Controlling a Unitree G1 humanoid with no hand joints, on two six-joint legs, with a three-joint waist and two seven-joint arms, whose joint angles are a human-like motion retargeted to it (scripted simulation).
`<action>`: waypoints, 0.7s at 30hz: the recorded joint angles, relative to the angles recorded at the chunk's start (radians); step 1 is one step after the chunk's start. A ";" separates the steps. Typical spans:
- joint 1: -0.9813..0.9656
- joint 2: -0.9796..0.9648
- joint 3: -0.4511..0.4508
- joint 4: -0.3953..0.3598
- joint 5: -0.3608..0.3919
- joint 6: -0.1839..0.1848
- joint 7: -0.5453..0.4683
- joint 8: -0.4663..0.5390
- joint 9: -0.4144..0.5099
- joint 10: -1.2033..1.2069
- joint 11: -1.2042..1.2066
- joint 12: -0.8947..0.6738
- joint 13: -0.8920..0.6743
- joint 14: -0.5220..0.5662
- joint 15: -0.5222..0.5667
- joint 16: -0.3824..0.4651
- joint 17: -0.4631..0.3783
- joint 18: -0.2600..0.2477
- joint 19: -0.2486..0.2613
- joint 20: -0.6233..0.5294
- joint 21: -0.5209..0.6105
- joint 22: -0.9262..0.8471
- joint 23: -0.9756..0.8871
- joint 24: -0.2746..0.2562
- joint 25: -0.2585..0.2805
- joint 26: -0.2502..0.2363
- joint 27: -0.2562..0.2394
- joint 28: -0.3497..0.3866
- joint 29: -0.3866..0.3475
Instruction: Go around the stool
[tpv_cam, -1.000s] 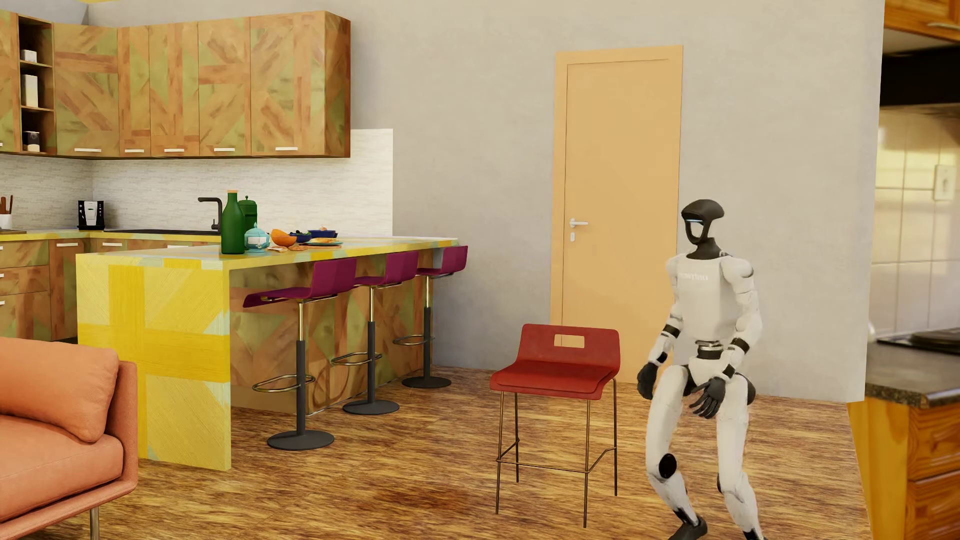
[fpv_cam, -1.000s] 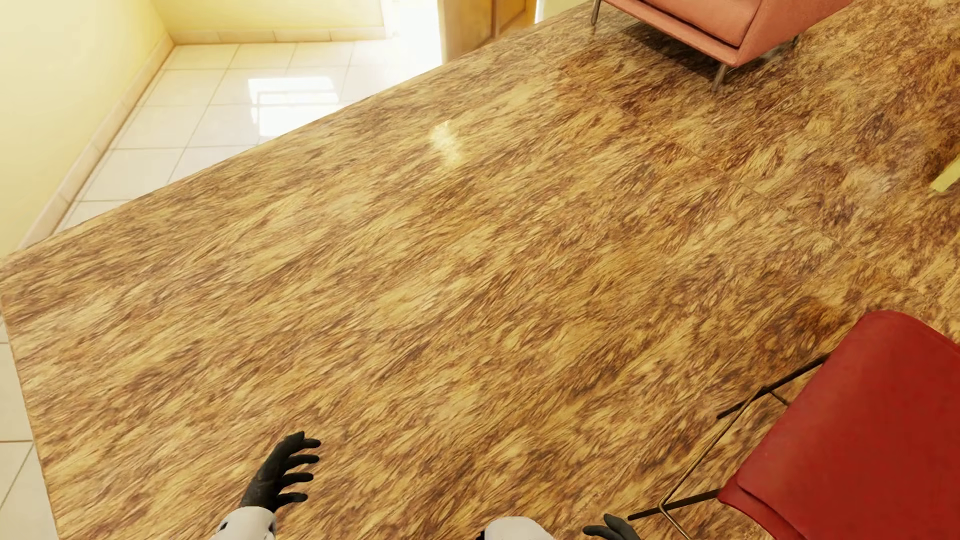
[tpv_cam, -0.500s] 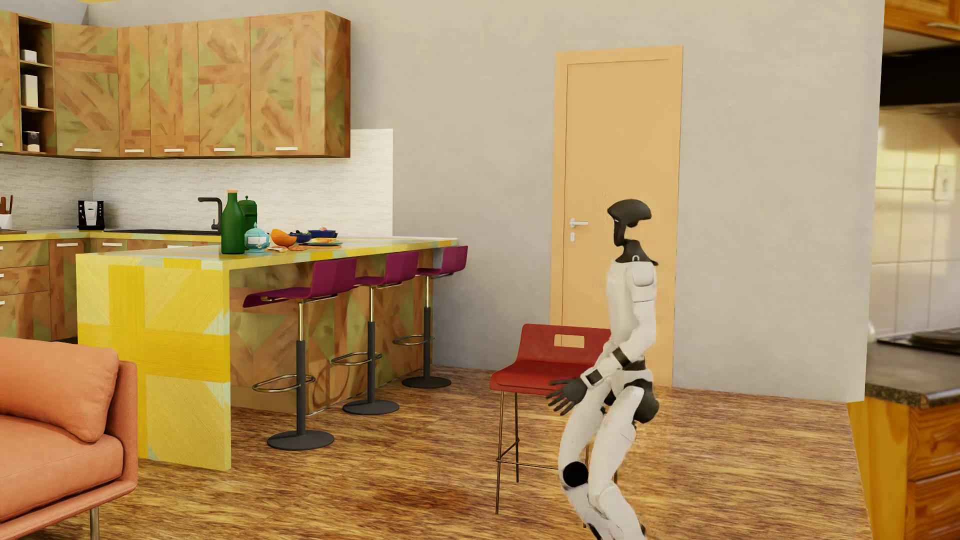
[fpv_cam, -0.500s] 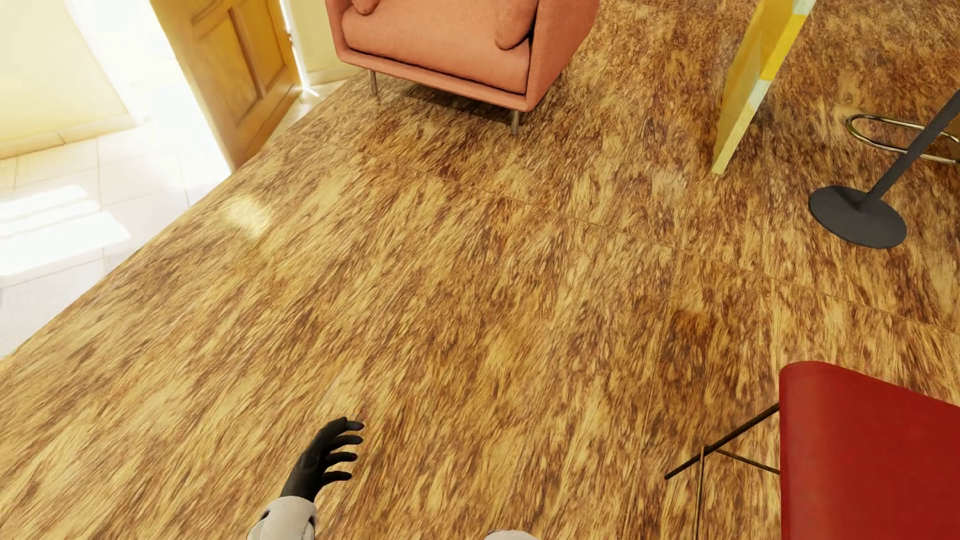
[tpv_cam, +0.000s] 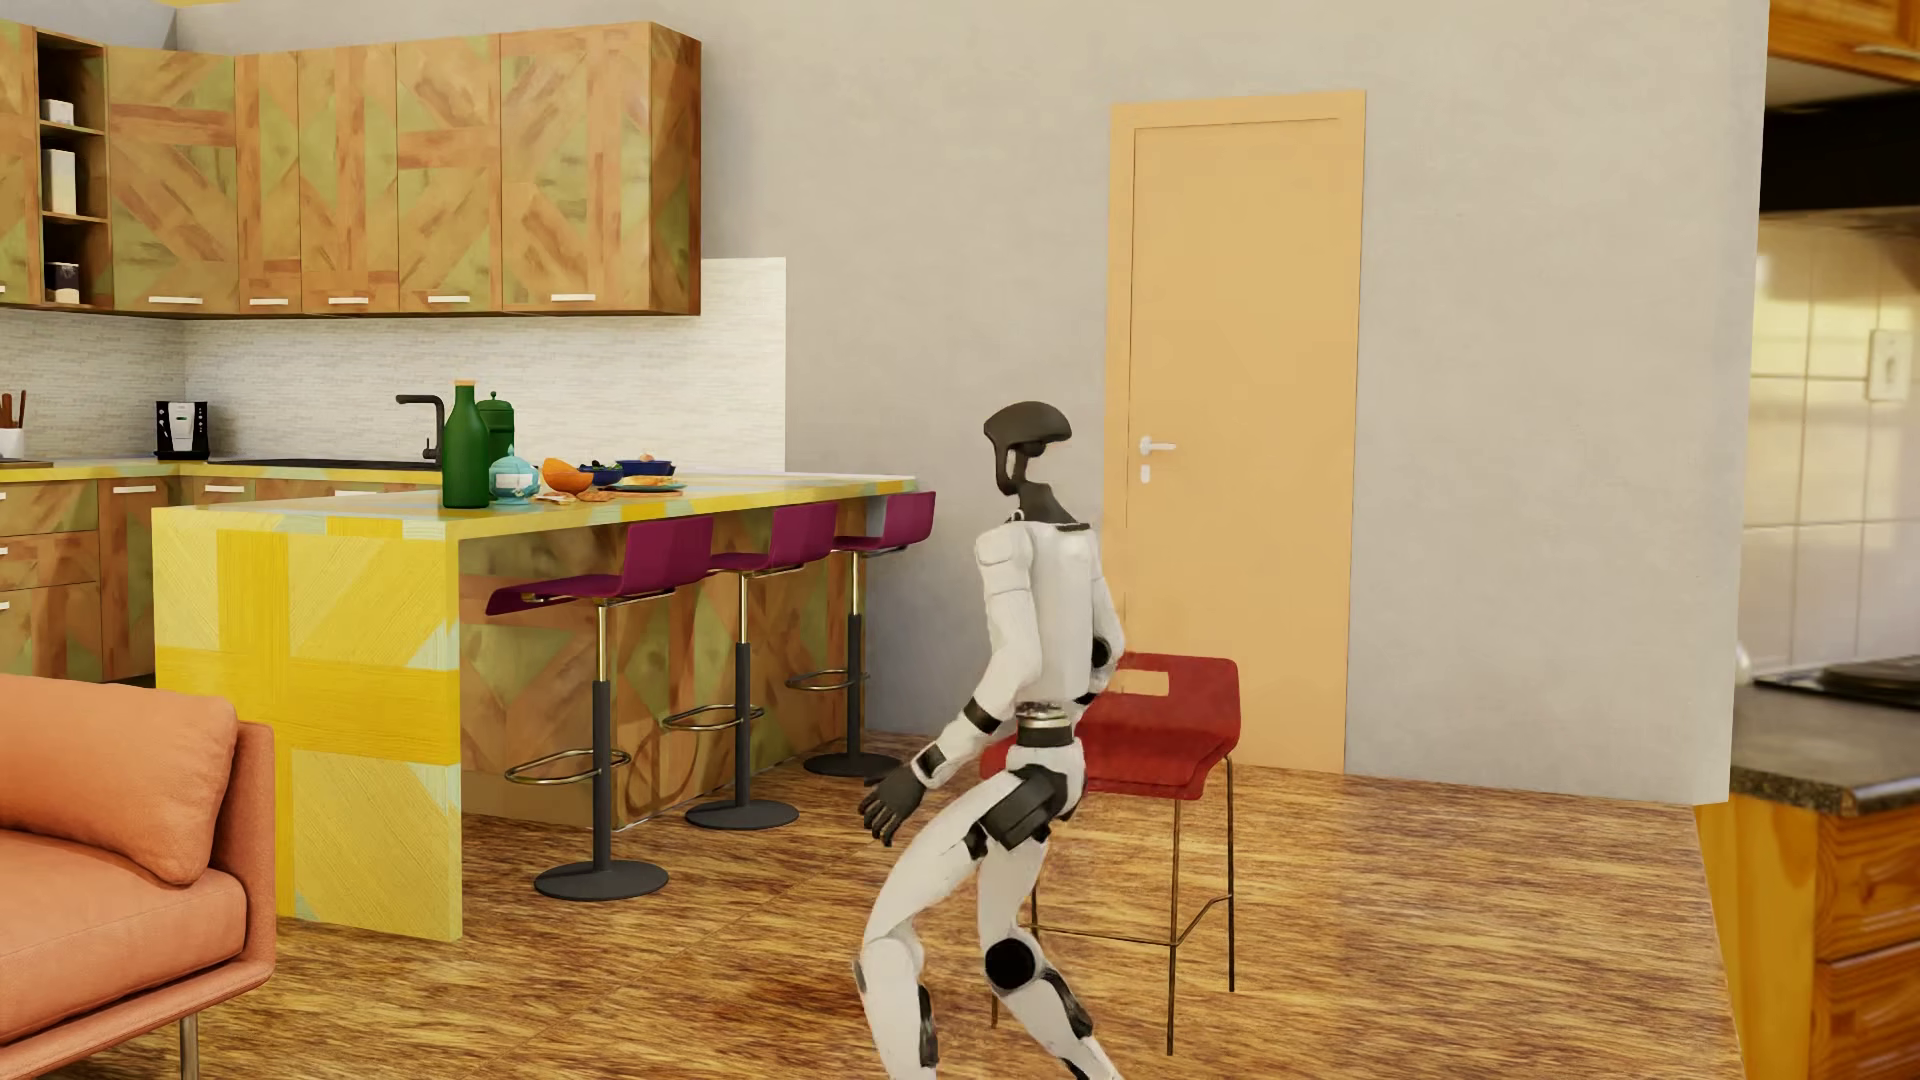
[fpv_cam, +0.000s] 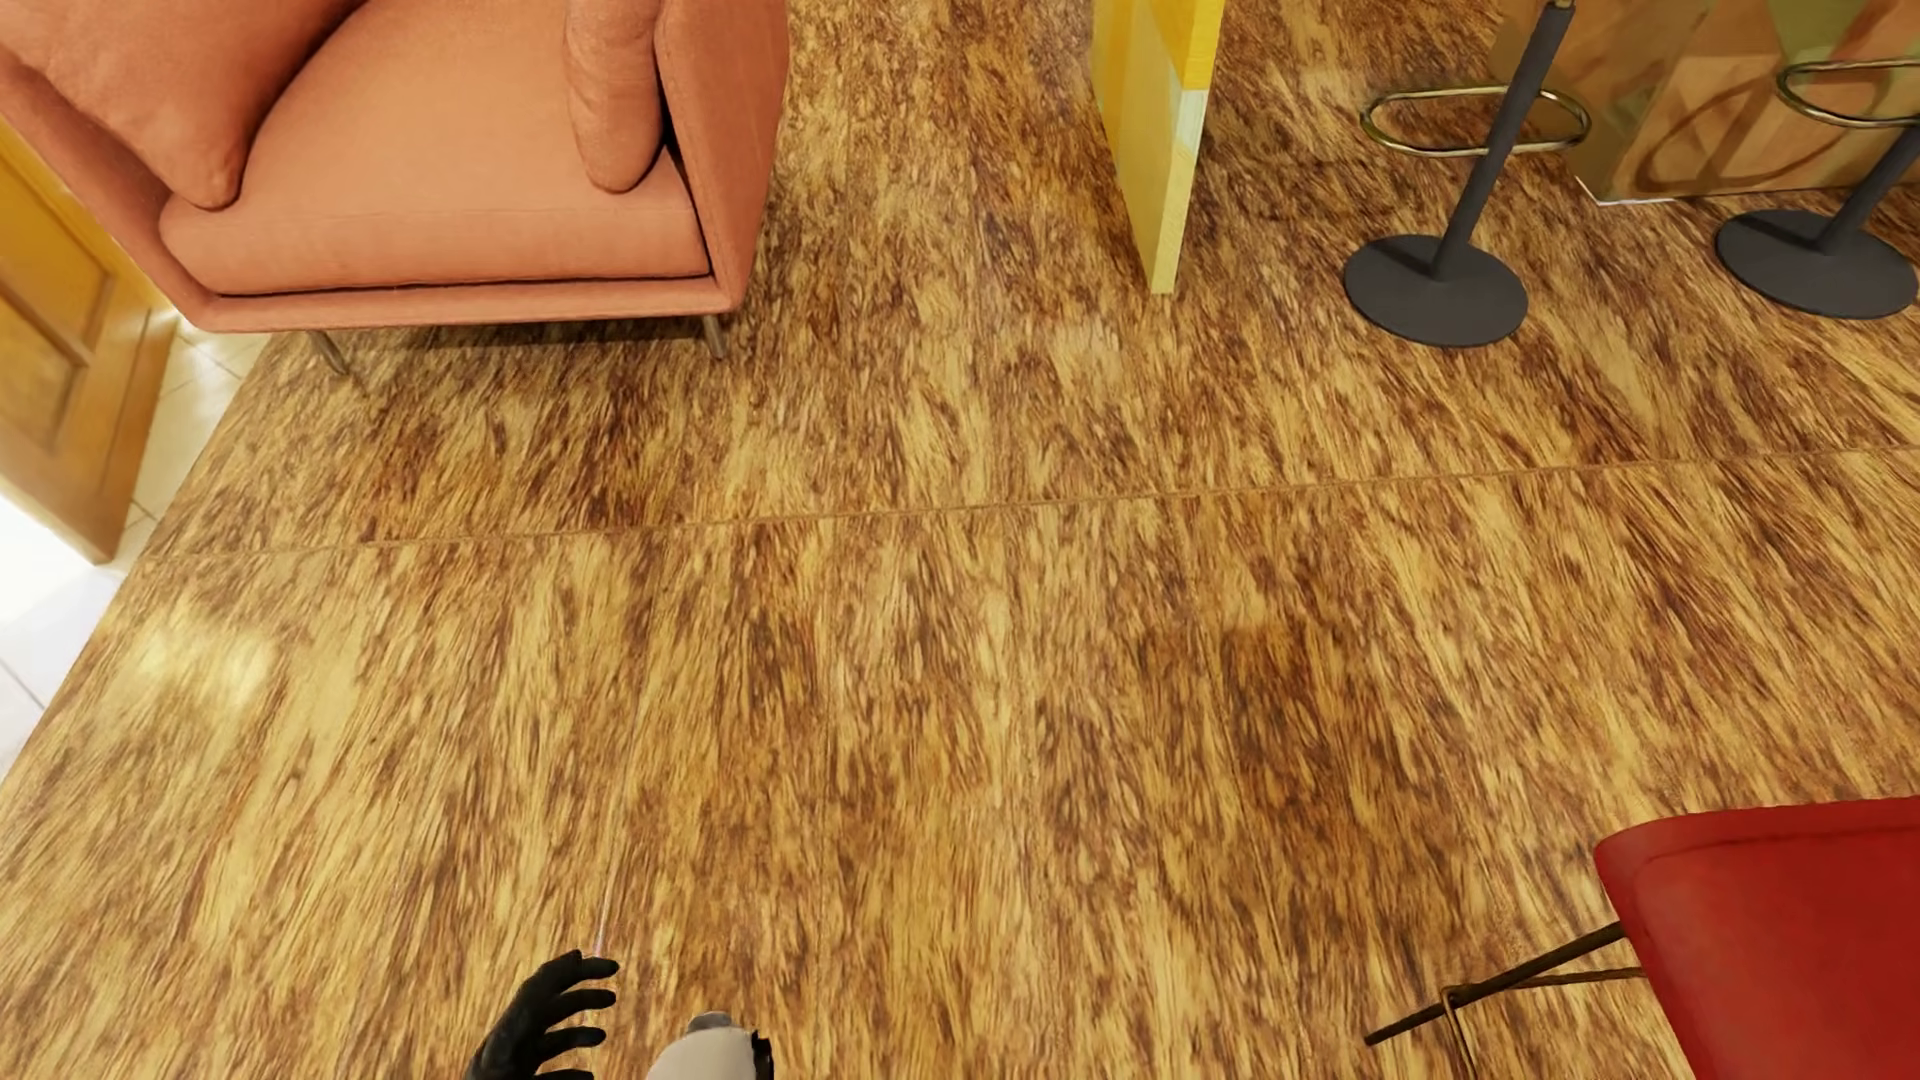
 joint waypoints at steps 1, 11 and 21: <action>0.020 -0.033 -0.022 0.003 0.003 -0.002 0.012 0.020 0.005 -0.021 0.141 0.025 -0.068 0.069 0.037 0.060 0.025 0.034 -0.041 0.000 -0.013 0.039 0.008 0.005 0.000 0.013 -0.015 -0.006 0.000; 0.016 -0.077 0.025 -0.077 0.002 0.008 -0.007 0.007 -0.005 0.208 -0.093 -0.038 -0.010 0.037 0.120 -0.037 -0.020 0.048 -0.014 -0.032 0.020 -0.018 0.043 0.079 -0.058 0.048 -0.136 -0.024 0.067; 0.165 -0.228 -0.102 0.020 -0.091 -0.110 0.086 -0.048 -0.024 0.230 0.004 -0.204 0.000 0.075 0.185 -0.075 -0.078 0.089 0.037 -0.115 0.065 -0.035 0.166 -0.028 -0.020 0.007 -0.063 0.108 0.131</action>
